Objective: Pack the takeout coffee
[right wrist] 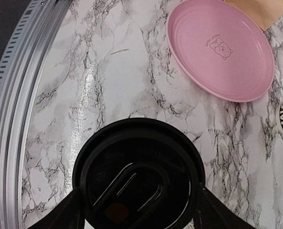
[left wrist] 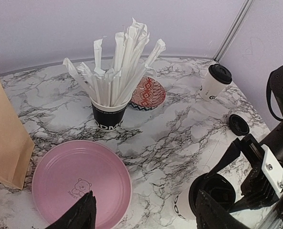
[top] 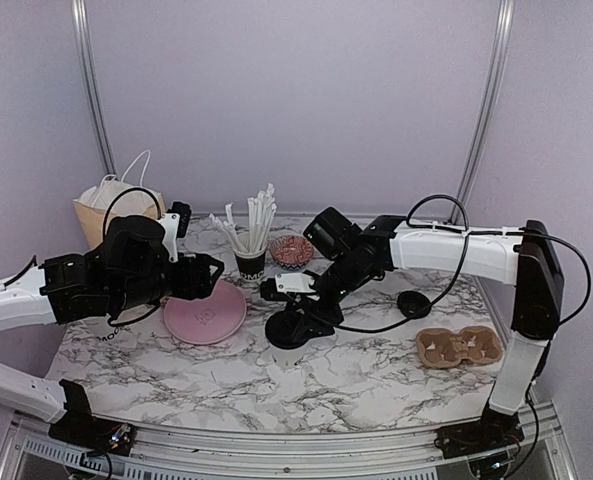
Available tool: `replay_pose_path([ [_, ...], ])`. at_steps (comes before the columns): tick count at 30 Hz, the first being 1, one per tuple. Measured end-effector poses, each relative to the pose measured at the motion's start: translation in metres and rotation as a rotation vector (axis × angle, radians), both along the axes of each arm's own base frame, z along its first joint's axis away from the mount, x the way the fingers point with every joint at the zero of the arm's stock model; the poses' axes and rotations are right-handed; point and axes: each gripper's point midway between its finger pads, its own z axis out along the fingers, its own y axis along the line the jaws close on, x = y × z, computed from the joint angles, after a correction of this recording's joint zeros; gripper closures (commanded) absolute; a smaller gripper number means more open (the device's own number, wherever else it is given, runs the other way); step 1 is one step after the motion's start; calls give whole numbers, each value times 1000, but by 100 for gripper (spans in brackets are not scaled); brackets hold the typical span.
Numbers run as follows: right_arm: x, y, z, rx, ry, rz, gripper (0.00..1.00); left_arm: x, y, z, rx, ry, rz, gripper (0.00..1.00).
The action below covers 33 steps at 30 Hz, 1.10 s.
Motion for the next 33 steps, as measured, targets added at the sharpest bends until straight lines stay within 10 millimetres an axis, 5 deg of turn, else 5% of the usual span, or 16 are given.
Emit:
replay_pose_path([
  [7,6,-6,1,-4,28,-35,32,-1,-2,-1,-7,9,-5,28],
  [10,24,-24,3,-15,48,-102,33,-1,-2,-1,-9,12,-10,28],
  [19,153,-133,25,-11,10,-563,33,-1,-3,-2,-7,13,-10,28],
  [22,181,-157,34,11,-4,-671,33,-1,-3,-4,-3,16,-11,28],
  [26,204,-163,32,28,1,-739,32,-1,-2,-2,6,18,-8,28],
  [30,212,-161,5,-1,50,-768,28,4,10,16,51,-4,33,27],
  [33,218,-159,1,9,50,-775,5,16,30,55,72,-55,104,26],
])
